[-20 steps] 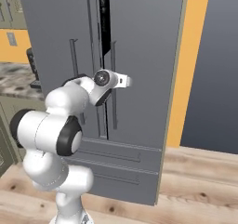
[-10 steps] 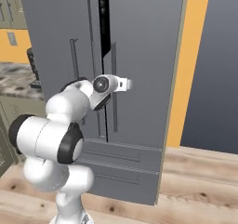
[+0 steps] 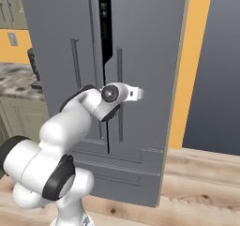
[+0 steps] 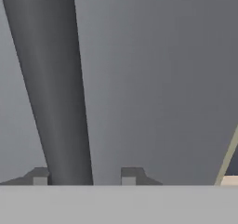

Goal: Retrieve the steak from the fridge and place it on the saucepan with marinade on the stove.

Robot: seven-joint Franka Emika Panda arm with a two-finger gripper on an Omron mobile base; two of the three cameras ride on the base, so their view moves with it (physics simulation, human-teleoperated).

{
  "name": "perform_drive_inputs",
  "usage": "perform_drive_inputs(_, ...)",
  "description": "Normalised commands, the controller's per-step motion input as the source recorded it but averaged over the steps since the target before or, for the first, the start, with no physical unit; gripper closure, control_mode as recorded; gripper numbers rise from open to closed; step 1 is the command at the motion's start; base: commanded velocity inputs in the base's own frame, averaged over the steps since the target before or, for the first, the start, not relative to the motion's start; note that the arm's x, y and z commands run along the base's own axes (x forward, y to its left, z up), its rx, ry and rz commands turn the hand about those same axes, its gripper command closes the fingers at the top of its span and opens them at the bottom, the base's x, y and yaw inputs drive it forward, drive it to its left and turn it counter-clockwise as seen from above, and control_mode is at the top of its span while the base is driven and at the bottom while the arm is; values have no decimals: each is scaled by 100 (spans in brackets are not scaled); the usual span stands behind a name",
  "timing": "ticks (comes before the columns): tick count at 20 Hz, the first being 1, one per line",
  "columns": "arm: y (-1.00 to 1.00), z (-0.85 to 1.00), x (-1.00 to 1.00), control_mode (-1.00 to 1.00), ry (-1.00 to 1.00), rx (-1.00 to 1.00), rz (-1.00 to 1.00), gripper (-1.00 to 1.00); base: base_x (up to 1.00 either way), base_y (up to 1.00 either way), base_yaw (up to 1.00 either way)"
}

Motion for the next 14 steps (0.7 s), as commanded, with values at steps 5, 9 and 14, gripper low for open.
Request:
perform_drive_inputs(5,-98,2,-20,-100,28,1,0,100,0,0,0)
perform_drive_inputs(9,-95,0,-53,-100,6,0,1,100,0,0,0)
perform_drive_inputs(14,-100,0,-78,-100,0,1,2,100,0,0,0)
